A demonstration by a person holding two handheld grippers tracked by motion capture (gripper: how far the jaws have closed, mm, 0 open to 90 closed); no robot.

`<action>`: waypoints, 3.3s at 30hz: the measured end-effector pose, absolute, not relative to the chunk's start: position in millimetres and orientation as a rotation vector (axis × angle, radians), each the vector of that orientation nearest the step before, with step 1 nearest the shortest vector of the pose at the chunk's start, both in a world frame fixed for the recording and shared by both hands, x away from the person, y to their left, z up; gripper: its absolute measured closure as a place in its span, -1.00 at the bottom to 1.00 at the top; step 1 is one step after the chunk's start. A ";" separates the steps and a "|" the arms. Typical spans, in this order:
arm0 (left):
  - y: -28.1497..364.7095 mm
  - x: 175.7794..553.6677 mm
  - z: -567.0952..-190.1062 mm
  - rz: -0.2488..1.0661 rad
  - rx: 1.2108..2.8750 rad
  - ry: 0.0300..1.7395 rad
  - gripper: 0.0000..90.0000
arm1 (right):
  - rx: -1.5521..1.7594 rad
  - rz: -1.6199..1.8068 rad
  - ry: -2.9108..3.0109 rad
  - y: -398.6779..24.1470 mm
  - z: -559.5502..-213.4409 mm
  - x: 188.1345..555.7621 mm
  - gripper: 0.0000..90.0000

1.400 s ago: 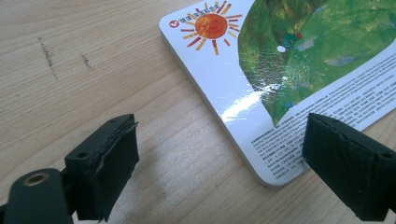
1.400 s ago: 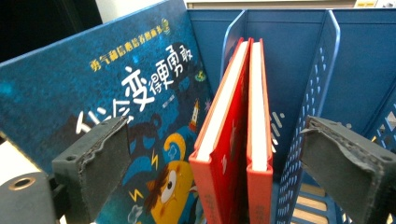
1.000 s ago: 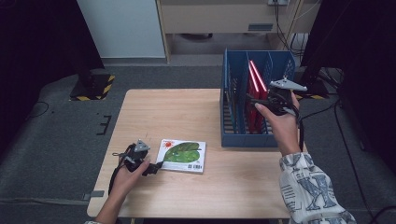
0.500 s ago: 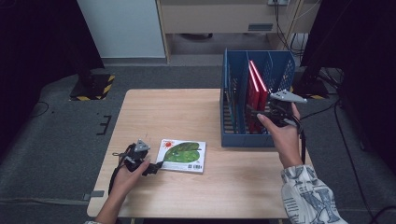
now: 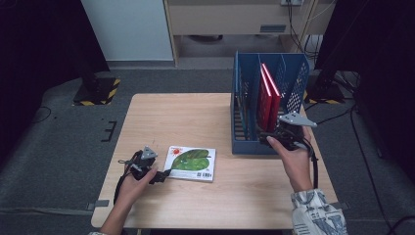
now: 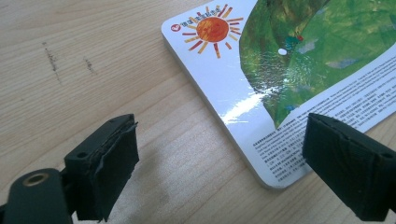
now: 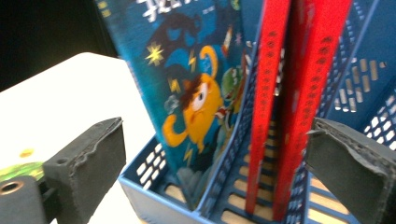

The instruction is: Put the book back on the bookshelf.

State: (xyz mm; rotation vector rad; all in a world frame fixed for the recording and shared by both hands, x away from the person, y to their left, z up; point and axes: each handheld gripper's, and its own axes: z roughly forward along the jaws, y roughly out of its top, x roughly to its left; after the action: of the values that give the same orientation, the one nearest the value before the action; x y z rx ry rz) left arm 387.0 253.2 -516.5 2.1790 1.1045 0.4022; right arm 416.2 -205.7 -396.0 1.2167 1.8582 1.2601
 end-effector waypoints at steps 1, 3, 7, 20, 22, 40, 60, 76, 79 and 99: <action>253.2 387.0 -516.3 0.403 2.178 1.103 -0.78 | 1.216 1.264 1.861 -203.9 -397.4 413.8 -0.89; 253.1 387.0 -516.2 0.404 2.178 1.103 -0.78 | 1.205 1.266 1.872 -199.8 -400.6 409.2 -0.89; 252.8 387.0 -517.0 0.404 2.181 1.100 -0.78 | 1.166 1.256 1.888 -190.7 -405.8 399.0 -0.89; 249.4 386.1 -516.2 0.410 2.170 1.061 -0.79 | 1.083 1.251 1.980 -164.2 -429.3 378.6 -0.88; 247.9 385.7 -515.4 0.412 2.169 1.048 -0.79 | 1.078 1.243 2.006 -159.2 -434.5 375.2 -0.88; 248.1 385.7 -512.7 0.412 2.126 1.034 -0.79 | 0.982 1.253 2.174 -108.1 -457.8 354.8 -0.88; 243.3 391.5 -511.6 0.402 2.063 1.023 -0.78 | 1.021 1.249 2.369 -68.7 -499.1 360.6 -0.73; 233.2 403.7 -529.8 0.270 2.096 1.034 -0.67 | 1.045 1.168 2.495 -47.8 -528.2 370.0 -0.72; 232.8 403.9 -530.8 0.259 2.093 1.037 -0.70 | 1.052 1.166 2.503 -47.4 -530.2 372.9 -0.70; 220.7 378.5 -528.5 0.227 2.138 0.989 -0.70 | 1.064 1.168 2.533 -64.5 -531.1 361.8 -0.56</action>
State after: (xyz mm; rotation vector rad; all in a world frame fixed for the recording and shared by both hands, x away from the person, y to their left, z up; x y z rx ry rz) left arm 378.5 220.7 -528.5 2.1382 0.9891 0.2273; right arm 361.8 -64.5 -531.1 1.0640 2.5326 1.1682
